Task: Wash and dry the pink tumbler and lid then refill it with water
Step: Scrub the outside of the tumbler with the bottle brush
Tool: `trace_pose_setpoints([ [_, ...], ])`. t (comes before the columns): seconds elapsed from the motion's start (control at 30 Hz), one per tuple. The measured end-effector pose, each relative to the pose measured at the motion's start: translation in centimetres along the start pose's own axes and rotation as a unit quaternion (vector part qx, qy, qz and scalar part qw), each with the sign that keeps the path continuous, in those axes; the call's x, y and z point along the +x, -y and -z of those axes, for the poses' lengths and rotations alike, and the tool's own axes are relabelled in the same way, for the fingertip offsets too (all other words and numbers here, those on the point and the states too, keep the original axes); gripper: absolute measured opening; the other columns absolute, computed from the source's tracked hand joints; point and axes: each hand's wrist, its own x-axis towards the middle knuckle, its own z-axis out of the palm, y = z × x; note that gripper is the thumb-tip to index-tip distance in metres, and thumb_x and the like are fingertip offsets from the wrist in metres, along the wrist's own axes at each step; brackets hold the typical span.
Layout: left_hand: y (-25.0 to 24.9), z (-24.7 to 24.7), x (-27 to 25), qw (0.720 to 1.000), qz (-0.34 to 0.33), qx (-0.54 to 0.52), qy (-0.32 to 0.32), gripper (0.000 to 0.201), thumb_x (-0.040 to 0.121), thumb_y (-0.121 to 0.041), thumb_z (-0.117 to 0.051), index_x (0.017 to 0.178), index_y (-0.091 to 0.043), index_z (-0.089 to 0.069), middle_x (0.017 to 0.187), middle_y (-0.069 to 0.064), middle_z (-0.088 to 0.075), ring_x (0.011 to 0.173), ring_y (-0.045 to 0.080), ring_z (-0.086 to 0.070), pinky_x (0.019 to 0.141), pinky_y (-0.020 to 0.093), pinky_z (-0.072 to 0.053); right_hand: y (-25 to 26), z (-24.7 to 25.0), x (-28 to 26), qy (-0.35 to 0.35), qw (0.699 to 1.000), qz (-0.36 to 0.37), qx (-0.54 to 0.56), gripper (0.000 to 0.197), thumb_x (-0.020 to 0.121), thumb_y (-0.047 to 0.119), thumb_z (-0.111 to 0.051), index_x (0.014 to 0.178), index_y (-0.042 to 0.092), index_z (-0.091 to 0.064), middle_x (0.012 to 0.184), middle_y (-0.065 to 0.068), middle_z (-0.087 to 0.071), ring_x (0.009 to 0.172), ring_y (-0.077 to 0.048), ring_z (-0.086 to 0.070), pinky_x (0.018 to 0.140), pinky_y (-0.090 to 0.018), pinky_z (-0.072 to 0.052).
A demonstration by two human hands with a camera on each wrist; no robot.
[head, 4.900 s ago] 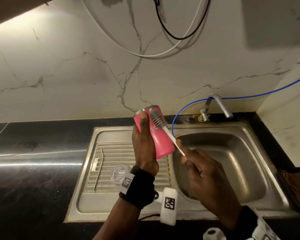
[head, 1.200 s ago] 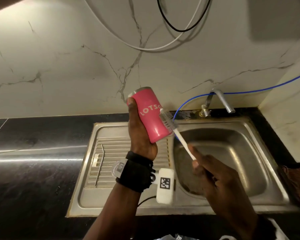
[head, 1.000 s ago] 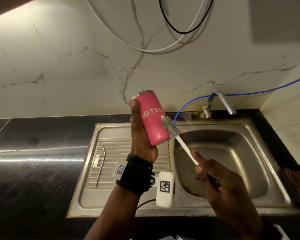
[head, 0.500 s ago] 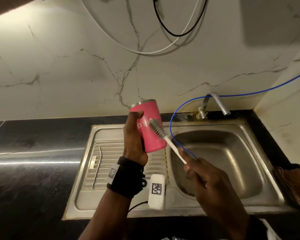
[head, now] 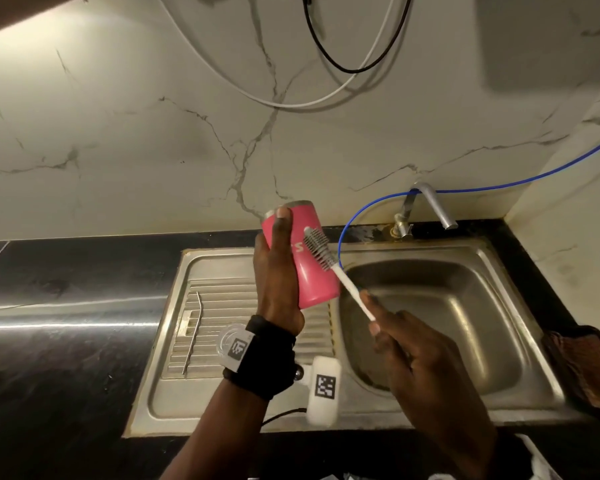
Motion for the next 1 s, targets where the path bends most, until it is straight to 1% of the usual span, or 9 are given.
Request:
trace_pose_setpoints([
  [0.07,0.8,-0.7,-1.4,1.000,0.006,0.004,0.028,0.067,0.088,-0.065,-0.069,0.136,-0.019,-0.060,0.114,0.014,-0.075,0.087,0.027,-0.075,0.072,0.043,-0.062,-0.2,-0.1,1.4,-0.030,0.999,0.007,-0.012,0.051,0.100,0.019,-0.052,0.150,0.031,-0.051,0.089,0.010,-0.059,0.078,-0.006,-0.061,0.074,-0.030,-0.052],
  [0.2,2.0,-1.5,-2.4,0.997,0.029,-0.014,0.076,0.070,0.090,-0.068,-0.072,0.140,-0.020,-0.062,0.127,0.020,-0.072,0.095,0.033,-0.073,0.079,0.048,-0.060,-0.8,-0.4,3.9,-0.047,0.999,-0.013,0.006,0.054,0.102,0.010,-0.054,0.153,0.027,-0.048,0.093,0.001,-0.064,0.083,-0.016,-0.065,0.076,-0.044,-0.058],
  [0.27,1.3,-1.2,-1.6,0.997,0.029,-0.024,0.060,0.082,0.083,-0.076,-0.074,0.142,-0.020,-0.062,0.127,0.021,-0.071,0.098,0.030,-0.072,0.080,0.046,-0.059,-0.5,-0.3,2.8,-0.043,0.999,0.001,0.001,0.053,0.101,0.012,-0.055,0.151,0.027,-0.051,0.091,0.005,-0.063,0.082,-0.012,-0.064,0.078,-0.039,-0.057],
  [0.4,-0.2,0.0,-0.2,0.999,0.026,-0.025,0.026,0.092,0.077,-0.081,-0.073,0.144,-0.019,-0.061,0.120,0.014,-0.072,0.099,0.028,-0.073,0.083,0.049,-0.061,0.4,-0.1,-0.2,-0.014,0.999,-0.005,0.037,0.057,0.097,0.014,-0.057,0.148,0.038,-0.051,0.087,0.019,-0.057,0.079,0.000,-0.062,0.075,-0.011,-0.044],
  [0.47,0.2,0.0,-0.9,0.998,0.036,-0.021,0.047,0.091,0.079,-0.081,-0.072,0.145,-0.018,-0.061,0.119,0.015,-0.071,0.096,0.028,-0.073,0.079,0.045,-0.061,0.0,-0.2,0.5,-0.032,0.999,-0.006,0.027,0.054,0.096,0.014,-0.057,0.146,0.035,-0.055,0.090,0.022,-0.060,0.083,0.001,-0.063,0.078,-0.012,-0.047],
  [0.57,1.0,-0.5,-2.1,0.995,0.063,-0.020,0.072,0.083,0.088,-0.077,-0.067,0.146,-0.017,-0.059,0.114,0.016,-0.071,0.088,0.028,-0.073,0.073,0.042,-0.061,-0.7,-0.5,2.6,-0.060,0.998,-0.016,0.025,0.049,0.099,0.020,-0.053,0.146,0.031,-0.056,0.089,0.014,-0.064,0.079,-0.004,-0.064,0.075,-0.027,-0.053],
  [0.7,0.1,-0.5,-1.7,0.993,0.060,-0.033,0.094,0.089,0.085,-0.077,-0.071,0.148,-0.016,-0.058,0.120,0.017,-0.069,0.093,0.031,-0.071,0.080,0.047,-0.060,-0.6,-0.6,2.3,-0.057,0.997,-0.024,0.037,0.050,0.099,0.018,-0.055,0.145,0.035,-0.055,0.085,0.022,-0.063,0.077,0.000,-0.063,0.072,-0.015,-0.048],
  [0.8,-1.0,-0.1,-1.2,0.993,0.038,-0.065,0.094,0.080,0.092,-0.072,-0.061,0.148,-0.015,-0.060,0.123,0.017,-0.070,0.094,0.028,-0.071,0.083,0.044,-0.060,-0.2,-0.4,0.8,-0.037,0.994,-0.053,0.088,0.051,0.100,0.008,-0.062,0.140,0.040,-0.058,0.086,0.028,-0.067,0.075,0.007,-0.065,0.071,-0.003,-0.042],
  [1.0,0.3,-0.8,-2.5,0.988,0.082,-0.054,0.119,0.082,0.093,-0.075,-0.058,0.145,-0.011,-0.062,0.115,0.017,-0.070,0.088,0.028,-0.069,0.082,0.044,-0.059,-1.0,-0.4,3.3,-0.051,0.993,-0.055,0.095,0.050,0.100,0.019,-0.055,0.147,0.036,-0.053,0.083,0.023,-0.062,0.065,0.003,-0.058,0.066,-0.010,-0.041],
])
